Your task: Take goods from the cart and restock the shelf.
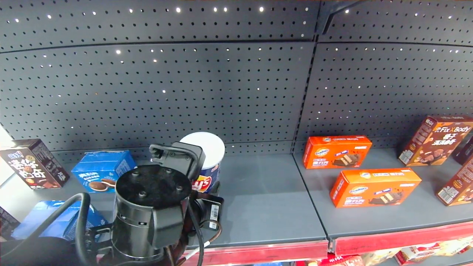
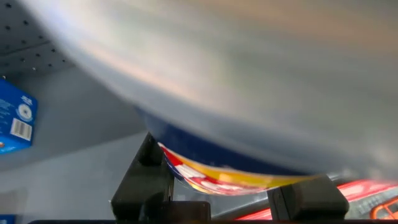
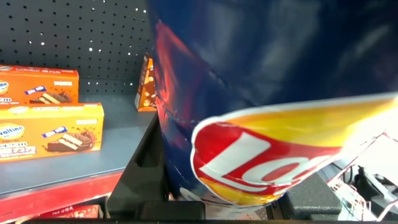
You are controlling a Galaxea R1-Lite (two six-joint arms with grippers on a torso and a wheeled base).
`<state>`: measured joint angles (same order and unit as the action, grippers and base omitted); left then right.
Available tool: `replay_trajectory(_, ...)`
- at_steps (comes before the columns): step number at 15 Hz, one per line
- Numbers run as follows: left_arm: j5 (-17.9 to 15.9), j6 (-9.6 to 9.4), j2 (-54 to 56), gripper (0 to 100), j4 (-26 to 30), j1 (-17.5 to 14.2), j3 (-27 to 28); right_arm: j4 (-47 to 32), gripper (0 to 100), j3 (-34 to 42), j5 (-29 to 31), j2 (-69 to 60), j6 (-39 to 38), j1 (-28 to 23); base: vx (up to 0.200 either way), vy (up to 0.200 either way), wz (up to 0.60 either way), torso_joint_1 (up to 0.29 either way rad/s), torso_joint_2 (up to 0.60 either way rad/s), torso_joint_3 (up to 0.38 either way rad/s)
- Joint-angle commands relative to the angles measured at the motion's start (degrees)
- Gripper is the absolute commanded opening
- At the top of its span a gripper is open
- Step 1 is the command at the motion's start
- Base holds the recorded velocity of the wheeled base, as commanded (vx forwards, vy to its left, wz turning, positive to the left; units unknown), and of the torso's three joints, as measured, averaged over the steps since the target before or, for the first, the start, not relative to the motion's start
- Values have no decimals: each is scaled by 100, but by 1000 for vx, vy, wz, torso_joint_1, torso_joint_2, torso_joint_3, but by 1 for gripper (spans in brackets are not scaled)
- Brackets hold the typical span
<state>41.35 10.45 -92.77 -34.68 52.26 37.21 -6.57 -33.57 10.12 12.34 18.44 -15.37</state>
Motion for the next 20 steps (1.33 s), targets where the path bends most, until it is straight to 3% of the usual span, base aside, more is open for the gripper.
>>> replay_trajectory(1,5,36,-92,0,-3,3,-3,-2,0,26,-1,-21,1,-1,0,0,0,0,0,0)
replay_trajectory(2,5,124,-189,0,-3,3,15,-2,0,70,-1,-30,1,-1,0,0,0,0,0,0)
replay_trajectory(11,66,133,-795,0,-30,91,182,-2,0,193,8,-65,1,-1,0,0,0,0,0,0)
replay_trajectory(16,66,318,-1041,0,-30,100,516,-2,0,272,8,-74,1,-1,0,0,0,0,0,0)
replay_trajectory(19,66,643,-1059,0,-30,109,533,-2,0,272,8,-82,1,-1,0,0,0,0,0,0)
replay_trajectory(20,66,669,-1050,0,-21,109,533,-2,0,272,8,-82,1,-1,0,0,0,0,0,0)
